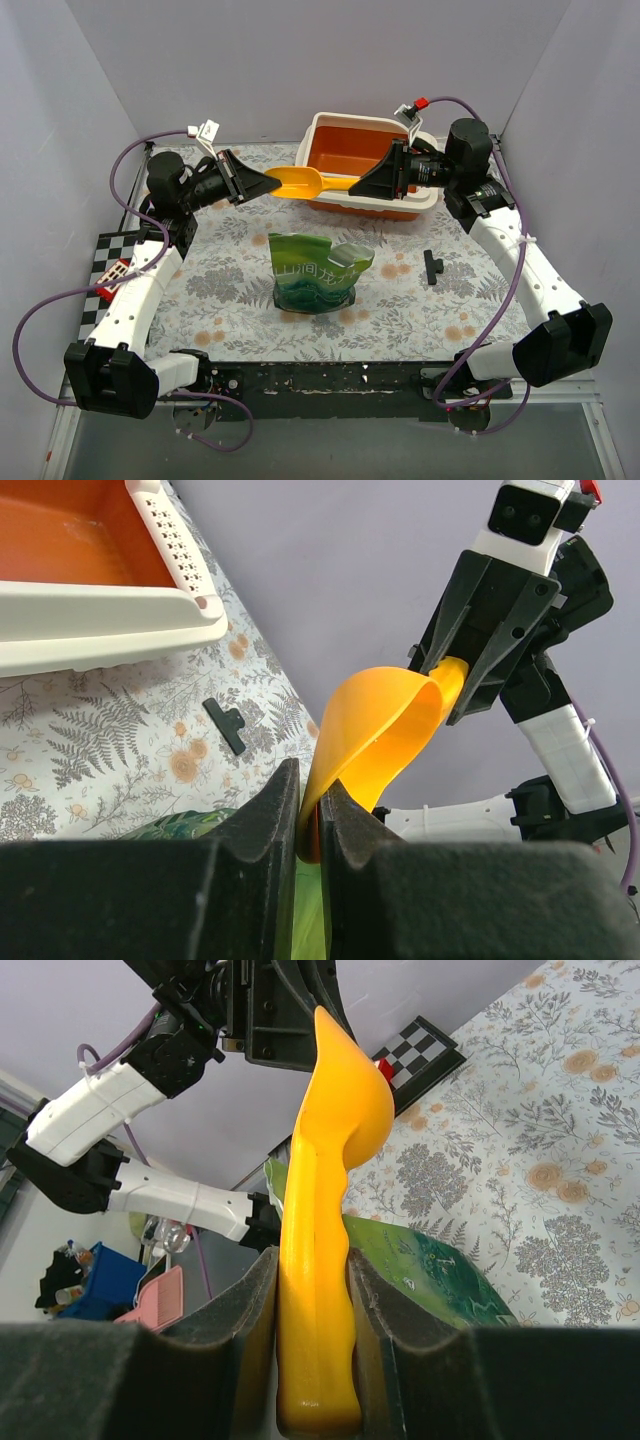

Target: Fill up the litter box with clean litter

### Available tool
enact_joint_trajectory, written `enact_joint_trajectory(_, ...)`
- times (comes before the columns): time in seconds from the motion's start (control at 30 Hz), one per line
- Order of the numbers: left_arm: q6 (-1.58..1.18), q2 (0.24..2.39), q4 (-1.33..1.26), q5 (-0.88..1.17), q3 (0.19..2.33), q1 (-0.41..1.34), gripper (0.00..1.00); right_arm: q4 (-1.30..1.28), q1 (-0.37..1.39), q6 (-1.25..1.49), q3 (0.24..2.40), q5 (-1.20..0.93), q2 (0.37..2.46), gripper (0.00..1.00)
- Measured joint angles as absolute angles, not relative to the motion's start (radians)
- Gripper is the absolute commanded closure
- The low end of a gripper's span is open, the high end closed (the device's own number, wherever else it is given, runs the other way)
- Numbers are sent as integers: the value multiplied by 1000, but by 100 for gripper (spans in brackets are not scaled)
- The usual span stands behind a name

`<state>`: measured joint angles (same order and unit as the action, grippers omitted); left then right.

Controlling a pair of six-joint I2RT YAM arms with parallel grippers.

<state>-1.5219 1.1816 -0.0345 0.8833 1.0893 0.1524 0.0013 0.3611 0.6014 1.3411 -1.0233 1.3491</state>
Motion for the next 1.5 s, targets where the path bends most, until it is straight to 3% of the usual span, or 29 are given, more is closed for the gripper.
enact_joint_trajectory(0.1, -1521, 1182, -39, 884, 1089, 152, 68, 0, 361, 599, 1341, -1021, 1347, 99)
enact_joint_trajectory(0.2, -1522, 1181, -58, 902, 1087, 153, 53, -6, 363, 580, 1341, -999, 1335, 99)
enact_joint_trajectory(0.37, -1491, 1169, -117, 958, 1074, 154, 37, -101, 363, 530, 1347, -938, 1288, 99)
enact_joint_trajectory(0.73, -1191, 1021, -82, 1142, 940, 180, 33, -600, 360, 359, 1514, -654, 1133, 99)
enact_joint_trajectory(0.97, -971, 898, 17, 1140, 828, 200, 33, -808, 360, 310, 1523, -579, 1044, 99)
enact_joint_trajectory(1.27, -914, 897, -33, 1083, 712, 204, 35, -963, 360, 300, 1523, -551, 996, 99)
enact_joint_trajectory(1.43, -941, 908, -148, 1048, 648, 214, 48, -1056, 360, 279, 1547, -525, 1011, 99)
enact_joint_trajectory(1.5, -953, 915, -196, 1038, 632, 224, 71, -1093, 360, 268, 1563, -516, 1019, 99)
